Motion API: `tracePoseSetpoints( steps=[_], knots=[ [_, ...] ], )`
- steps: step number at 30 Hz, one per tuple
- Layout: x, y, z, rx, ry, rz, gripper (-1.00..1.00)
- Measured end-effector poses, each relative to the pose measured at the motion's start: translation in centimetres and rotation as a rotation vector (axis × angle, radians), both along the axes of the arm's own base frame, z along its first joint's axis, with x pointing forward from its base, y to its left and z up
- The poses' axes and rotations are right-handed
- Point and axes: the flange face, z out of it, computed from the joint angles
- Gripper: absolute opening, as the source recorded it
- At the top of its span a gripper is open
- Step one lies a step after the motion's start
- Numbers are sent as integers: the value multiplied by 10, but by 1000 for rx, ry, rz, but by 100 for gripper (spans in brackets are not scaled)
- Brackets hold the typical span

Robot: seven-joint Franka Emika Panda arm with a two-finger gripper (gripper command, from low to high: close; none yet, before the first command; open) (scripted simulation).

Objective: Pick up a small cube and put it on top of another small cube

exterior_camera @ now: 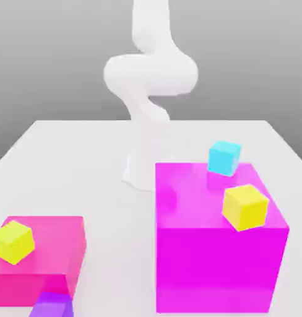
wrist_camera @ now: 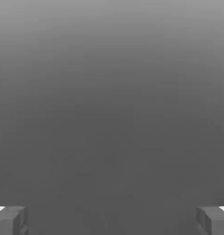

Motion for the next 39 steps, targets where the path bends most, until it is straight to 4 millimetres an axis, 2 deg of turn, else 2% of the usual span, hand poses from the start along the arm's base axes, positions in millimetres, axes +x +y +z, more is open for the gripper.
tracePoseSetpoints(
  steps=[4,8,15,21,25,29,33,34,39],
  knots=[
    [49,-18,-53,-39,108,-41,0],
    [89,-41,-111,-62,213,-72,0],
    [134,-87,-224,-65,396,-107,0],
    [147,-132,-328,-26,543,-130,0],
    [146,-149,-398,16,633,-123,0],
    [135,-165,-468,76,714,-119,0],
    [133,-168,-529,92,730,-119,0],
    [133,-168,-541,91,731,-118,-100],
    [133,-168,-541,92,731,-118,-100]
  ],
)
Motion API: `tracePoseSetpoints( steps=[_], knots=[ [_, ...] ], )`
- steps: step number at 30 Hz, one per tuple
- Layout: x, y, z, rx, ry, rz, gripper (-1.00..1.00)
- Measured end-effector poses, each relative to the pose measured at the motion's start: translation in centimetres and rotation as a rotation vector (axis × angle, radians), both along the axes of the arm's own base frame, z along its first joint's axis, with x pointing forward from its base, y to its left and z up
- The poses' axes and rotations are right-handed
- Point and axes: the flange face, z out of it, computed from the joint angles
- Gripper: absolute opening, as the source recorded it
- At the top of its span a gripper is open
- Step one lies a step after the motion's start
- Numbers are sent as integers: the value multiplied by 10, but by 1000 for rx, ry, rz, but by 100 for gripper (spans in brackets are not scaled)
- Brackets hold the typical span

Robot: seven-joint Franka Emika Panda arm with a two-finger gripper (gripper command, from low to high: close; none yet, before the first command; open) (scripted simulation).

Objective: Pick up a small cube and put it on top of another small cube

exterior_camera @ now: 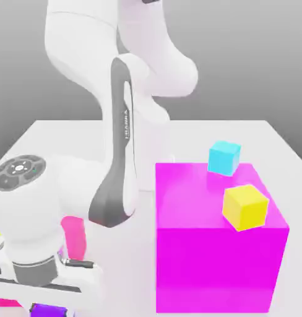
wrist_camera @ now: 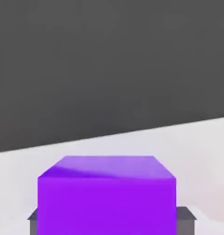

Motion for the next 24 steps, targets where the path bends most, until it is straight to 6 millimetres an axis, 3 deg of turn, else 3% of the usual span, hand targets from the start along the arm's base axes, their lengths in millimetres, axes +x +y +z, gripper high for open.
tracePoseSetpoints(
  steps=[2,6,8,11,15,18,24],
  knots=[
    [0,0,-1,0,0,0,-100],
    [1,0,48,0,-3,3,-100],
    [9,12,78,-15,-27,66,-100],
    [14,49,119,-40,-38,188,-100],
    [5,111,164,-63,-23,347,-100],
    [-12,162,194,-72,-13,472,-100],
    [-61,223,247,-71,1,656,-100]
  ],
)
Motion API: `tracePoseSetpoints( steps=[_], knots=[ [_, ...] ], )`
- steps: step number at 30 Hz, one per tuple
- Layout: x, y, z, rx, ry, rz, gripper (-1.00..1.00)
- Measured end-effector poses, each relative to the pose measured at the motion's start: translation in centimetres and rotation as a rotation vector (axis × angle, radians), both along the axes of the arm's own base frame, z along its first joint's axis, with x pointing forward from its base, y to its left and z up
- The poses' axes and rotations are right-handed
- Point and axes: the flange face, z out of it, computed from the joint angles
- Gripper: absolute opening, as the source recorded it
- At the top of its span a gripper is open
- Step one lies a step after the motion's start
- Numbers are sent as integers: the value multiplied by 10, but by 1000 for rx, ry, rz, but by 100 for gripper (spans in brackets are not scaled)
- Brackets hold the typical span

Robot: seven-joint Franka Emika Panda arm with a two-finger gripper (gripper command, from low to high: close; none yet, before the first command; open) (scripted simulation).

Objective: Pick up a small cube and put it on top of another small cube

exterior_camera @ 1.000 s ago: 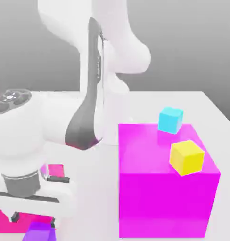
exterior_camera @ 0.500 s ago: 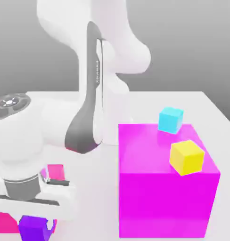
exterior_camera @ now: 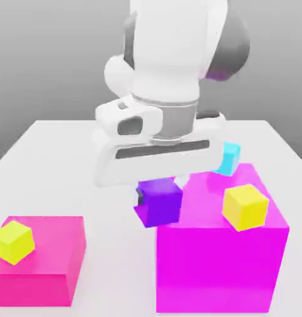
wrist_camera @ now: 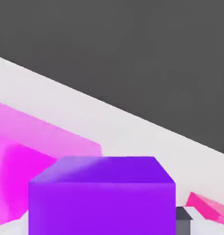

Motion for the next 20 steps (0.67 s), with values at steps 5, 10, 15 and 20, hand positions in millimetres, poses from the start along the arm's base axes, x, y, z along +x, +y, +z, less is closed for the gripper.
tracePoseSetpoints(
  steps=[5,10,15,20],
  knots=[
    [-53,50,35,19,18,181,-100],
    [-114,86,61,55,40,373,-100],
    [-154,106,44,65,40,473,-100],
    [-157,107,9,65,39,476,100]
  ],
)
